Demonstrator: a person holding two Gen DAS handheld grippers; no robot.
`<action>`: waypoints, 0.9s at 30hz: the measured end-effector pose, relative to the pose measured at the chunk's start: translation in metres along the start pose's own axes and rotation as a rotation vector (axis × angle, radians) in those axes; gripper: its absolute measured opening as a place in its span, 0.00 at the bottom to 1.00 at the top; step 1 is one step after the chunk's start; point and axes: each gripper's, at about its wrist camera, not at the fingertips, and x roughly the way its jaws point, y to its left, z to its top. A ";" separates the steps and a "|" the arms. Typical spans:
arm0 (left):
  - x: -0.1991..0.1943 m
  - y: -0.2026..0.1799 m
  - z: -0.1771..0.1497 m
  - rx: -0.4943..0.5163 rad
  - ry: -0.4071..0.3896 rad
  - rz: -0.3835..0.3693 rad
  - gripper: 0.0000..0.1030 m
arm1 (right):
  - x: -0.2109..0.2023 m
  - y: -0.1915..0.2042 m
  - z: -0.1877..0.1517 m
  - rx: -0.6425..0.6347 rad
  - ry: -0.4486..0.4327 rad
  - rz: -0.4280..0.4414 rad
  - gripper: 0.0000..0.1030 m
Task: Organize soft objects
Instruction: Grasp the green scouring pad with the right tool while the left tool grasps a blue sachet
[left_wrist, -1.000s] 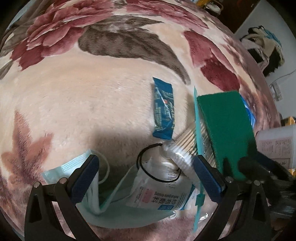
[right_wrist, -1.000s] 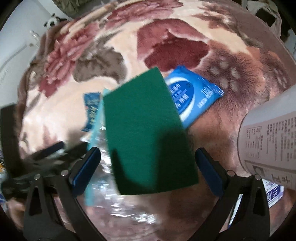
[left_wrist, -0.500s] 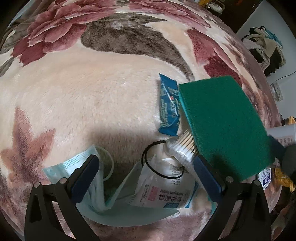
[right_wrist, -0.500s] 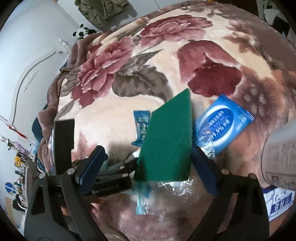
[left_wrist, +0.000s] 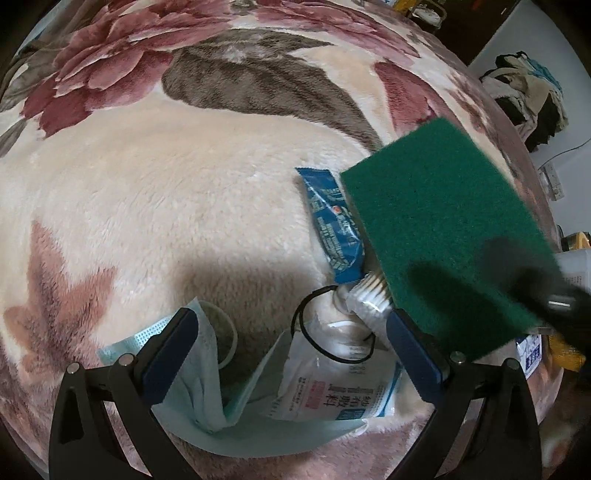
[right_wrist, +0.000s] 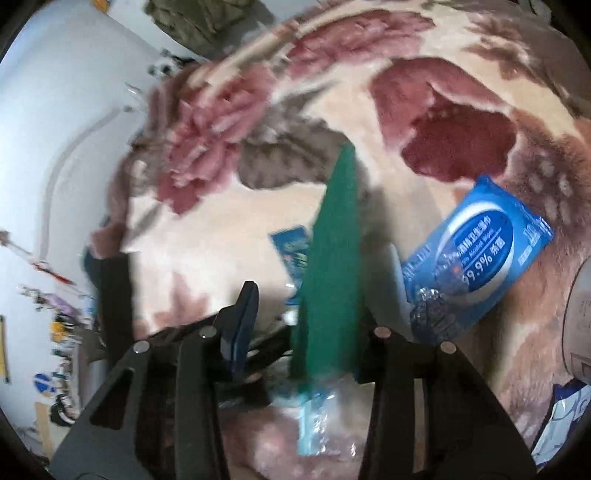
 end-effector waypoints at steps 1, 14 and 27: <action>-0.002 0.001 0.001 -0.001 -0.005 -0.001 0.99 | 0.006 0.001 0.000 -0.009 0.015 -0.037 0.11; -0.022 0.003 0.036 -0.148 -0.089 -0.145 0.90 | -0.024 -0.022 -0.004 -0.004 -0.037 -0.143 0.07; 0.003 0.006 0.022 -0.147 -0.016 -0.121 0.18 | -0.018 -0.012 -0.022 -0.043 -0.013 -0.132 0.08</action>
